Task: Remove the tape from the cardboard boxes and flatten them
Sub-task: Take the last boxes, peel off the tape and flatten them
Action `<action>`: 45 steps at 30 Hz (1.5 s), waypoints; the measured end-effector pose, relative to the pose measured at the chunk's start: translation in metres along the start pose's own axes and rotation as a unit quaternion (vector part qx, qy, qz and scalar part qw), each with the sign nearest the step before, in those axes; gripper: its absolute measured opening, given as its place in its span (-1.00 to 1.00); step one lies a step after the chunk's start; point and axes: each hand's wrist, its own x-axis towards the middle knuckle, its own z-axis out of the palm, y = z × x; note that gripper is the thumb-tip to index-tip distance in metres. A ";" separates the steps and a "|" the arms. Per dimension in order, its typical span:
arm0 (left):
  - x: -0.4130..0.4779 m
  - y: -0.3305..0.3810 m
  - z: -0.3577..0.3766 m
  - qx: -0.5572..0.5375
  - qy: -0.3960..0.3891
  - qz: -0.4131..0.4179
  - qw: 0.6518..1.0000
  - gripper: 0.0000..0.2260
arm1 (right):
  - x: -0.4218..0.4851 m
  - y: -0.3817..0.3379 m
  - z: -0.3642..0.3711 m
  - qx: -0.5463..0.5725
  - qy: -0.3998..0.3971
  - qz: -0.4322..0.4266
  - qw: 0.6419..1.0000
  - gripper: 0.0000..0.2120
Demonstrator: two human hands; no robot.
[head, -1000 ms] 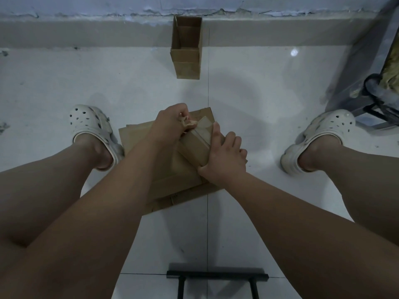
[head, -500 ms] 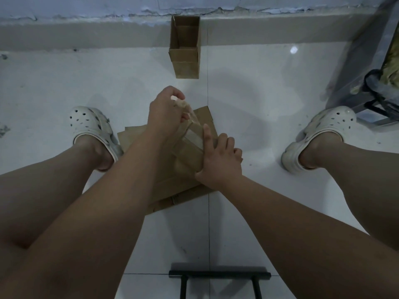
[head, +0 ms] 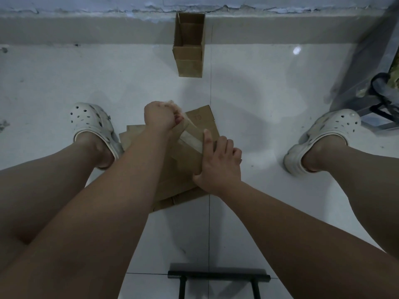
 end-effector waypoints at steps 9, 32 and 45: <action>-0.011 0.005 0.003 -0.082 -0.074 -0.111 0.988 -0.77 | -0.008 -0.001 0.006 0.032 0.003 0.034 0.999 0.06; -0.044 -0.027 -0.013 0.312 -0.068 0.050 0.946 -0.73 | -0.011 0.001 0.012 0.026 0.012 0.066 0.997 0.07; -0.051 -0.038 -0.019 0.277 -0.098 0.065 0.954 -0.70 | -0.008 -0.001 0.013 0.020 0.018 0.061 0.998 0.05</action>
